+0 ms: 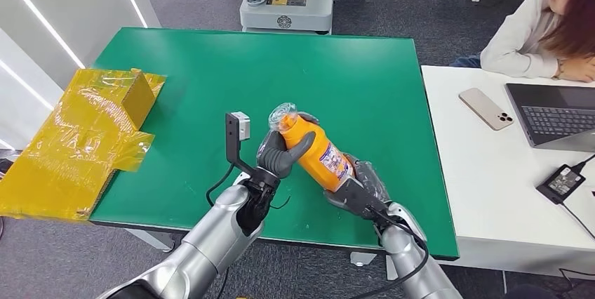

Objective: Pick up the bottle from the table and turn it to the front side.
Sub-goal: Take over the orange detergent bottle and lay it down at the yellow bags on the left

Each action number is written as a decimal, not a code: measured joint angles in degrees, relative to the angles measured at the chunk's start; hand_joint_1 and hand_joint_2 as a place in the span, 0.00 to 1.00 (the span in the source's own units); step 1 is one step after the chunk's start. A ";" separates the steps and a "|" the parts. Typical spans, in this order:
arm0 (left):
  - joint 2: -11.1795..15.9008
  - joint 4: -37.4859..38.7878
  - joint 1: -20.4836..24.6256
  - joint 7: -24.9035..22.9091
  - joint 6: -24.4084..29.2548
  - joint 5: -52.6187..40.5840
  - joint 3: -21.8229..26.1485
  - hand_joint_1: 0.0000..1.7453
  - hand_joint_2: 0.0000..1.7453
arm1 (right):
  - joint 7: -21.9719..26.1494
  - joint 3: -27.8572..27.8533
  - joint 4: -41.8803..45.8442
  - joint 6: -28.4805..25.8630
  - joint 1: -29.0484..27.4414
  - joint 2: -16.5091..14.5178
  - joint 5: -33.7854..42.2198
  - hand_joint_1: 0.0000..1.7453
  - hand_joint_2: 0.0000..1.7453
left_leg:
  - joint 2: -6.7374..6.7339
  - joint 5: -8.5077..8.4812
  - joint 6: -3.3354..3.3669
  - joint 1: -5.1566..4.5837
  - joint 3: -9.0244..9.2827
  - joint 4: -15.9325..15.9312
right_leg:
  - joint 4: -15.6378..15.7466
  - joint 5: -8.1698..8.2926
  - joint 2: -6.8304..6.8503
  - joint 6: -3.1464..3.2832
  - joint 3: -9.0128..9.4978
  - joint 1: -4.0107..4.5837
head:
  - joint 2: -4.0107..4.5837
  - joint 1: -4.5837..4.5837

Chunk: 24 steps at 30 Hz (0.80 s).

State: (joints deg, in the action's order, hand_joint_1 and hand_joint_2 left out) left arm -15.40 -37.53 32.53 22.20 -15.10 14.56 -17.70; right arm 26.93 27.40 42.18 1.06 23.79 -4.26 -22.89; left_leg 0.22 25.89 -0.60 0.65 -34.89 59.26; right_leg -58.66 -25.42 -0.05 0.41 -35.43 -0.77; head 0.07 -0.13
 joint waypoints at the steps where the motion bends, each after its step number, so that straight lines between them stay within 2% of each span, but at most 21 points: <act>1: -0.03 0.00 0.00 -0.04 -0.02 0.15 0.00 1.00 1.00 | -0.09 -0.01 0.10 -0.02 -0.17 0.00 -0.10 0.38 1.00 | 0.00 0.00 0.00 0.00 0.00 0.00 | 0.00 0.00 0.00 0.00 0.00 0.00 | 0.00 0.00; 2: -0.07 0.00 0.00 -0.07 -0.06 0.31 -0.01 1.00 1.00 | -0.20 -0.02 0.25 -0.05 -0.34 0.00 -0.22 0.19 1.00 | 0.00 0.00 0.00 0.00 0.00 0.00 | 0.00 0.00 0.00 0.00 0.00 0.00 | 0.00 0.00; 4: -0.14 0.01 -0.01 -0.07 -0.22 0.54 -0.02 1.00 1.00 | -0.45 -0.07 0.61 -0.13 -0.66 0.00 -0.43 0.00 1.00 | 0.00 0.00 0.00 0.00 0.00 0.00 | 0.00 0.00 0.00 0.00 0.00 0.00 | 0.00 -0.01; 8: -0.21 -0.01 -0.19 0.71 0.45 -0.75 -0.39 1.00 1.00 | -0.89 -0.57 1.54 -0.37 -1.08 0.00 -0.46 0.00 1.00 | -0.01 0.00 0.00 0.00 0.00 0.00 | 0.00 0.00 -0.01 0.00 0.00 0.00 | 0.00 0.00; 10: -0.13 -0.13 -0.34 1.66 2.54 -2.90 -0.86 1.00 1.00 | -0.98 -1.04 2.48 -0.39 -1.44 0.01 -0.29 0.00 1.00 | -0.01 0.00 0.00 0.00 0.00 0.00 | 0.00 0.00 -0.01 0.00 0.00 0.00 | 0.00 -0.01; 16: 2.42 -3.63 -0.25 4.83 18.76 -20.95 -2.80 1.00 1.00 | -0.83 -3.26 7.74 0.70 -4.65 1.09 1.50 0.00 1.00 | -0.02 0.00 0.00 0.00 0.01 -0.01 | -0.01 0.00 -0.01 0.00 0.00 0.00 | 0.00 -0.01; 24: 8.44 -9.37 0.99 5.45 29.65 -37.75 -2.99 1.00 1.00 | 0.35 -5.06 12.58 2.23 -6.45 3.38 2.95 0.00 1.00 | -0.03 -0.03 -0.03 0.01 0.03 -0.01 | -0.03 0.00 -0.03 0.01 0.00 0.01 | 0.00 0.00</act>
State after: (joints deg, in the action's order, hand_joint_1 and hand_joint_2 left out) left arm -6.97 -46.90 33.52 27.65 14.56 -23.19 -20.70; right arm 27.29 22.34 54.77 3.29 17.34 -0.88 -19.94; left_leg 0.19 25.86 -0.62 0.66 -34.86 59.25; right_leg -58.68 -25.42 -0.08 0.41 -35.43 -0.76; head 0.07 -0.13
